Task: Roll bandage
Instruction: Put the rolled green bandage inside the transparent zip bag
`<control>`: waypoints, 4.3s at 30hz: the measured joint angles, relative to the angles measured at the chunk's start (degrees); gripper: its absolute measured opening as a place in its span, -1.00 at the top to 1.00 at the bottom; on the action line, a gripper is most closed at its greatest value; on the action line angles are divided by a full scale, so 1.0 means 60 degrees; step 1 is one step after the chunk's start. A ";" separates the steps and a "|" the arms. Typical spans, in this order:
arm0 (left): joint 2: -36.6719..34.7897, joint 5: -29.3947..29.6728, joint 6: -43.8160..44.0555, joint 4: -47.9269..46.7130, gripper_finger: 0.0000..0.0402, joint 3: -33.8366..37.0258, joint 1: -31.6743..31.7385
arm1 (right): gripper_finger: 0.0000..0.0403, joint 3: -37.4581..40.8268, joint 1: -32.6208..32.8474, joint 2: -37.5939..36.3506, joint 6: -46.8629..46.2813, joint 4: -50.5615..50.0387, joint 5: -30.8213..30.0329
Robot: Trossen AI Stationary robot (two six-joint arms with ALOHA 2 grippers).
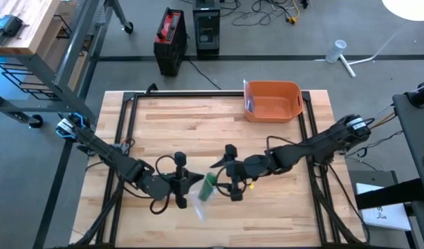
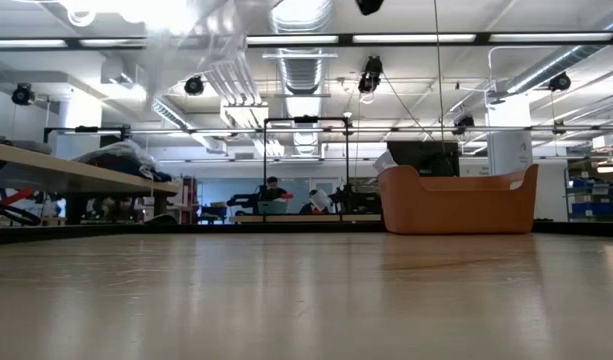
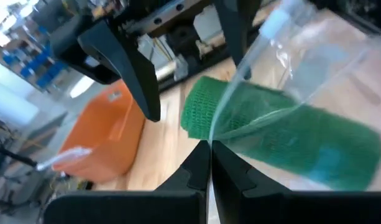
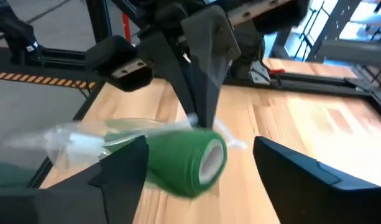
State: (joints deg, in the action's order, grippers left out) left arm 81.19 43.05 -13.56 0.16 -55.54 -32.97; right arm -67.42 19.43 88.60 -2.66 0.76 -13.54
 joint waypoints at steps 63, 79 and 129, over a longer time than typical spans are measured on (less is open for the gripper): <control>-0.0095 -0.0436 0.2732 -0.5699 0.11 -0.2245 0.1485 | 0.94 -0.0605 -0.1146 -0.1007 -0.0825 -0.4925 0.3543; 0.0077 -0.1259 0.3055 -0.4040 0.06 -0.2362 0.1231 | 0.93 -0.0857 -0.0808 -0.1251 -0.2796 -0.7623 -0.0315; 0.1803 -0.2534 0.4353 0.5335 0.10 0.1896 0.1333 | 0.91 -0.0747 0.0705 -0.1112 -0.1859 -0.6406 -0.0240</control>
State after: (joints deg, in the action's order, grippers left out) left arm 92.01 27.84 12.56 32.18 -44.16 -24.98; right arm -71.90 23.66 81.93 -13.81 -37.68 -14.98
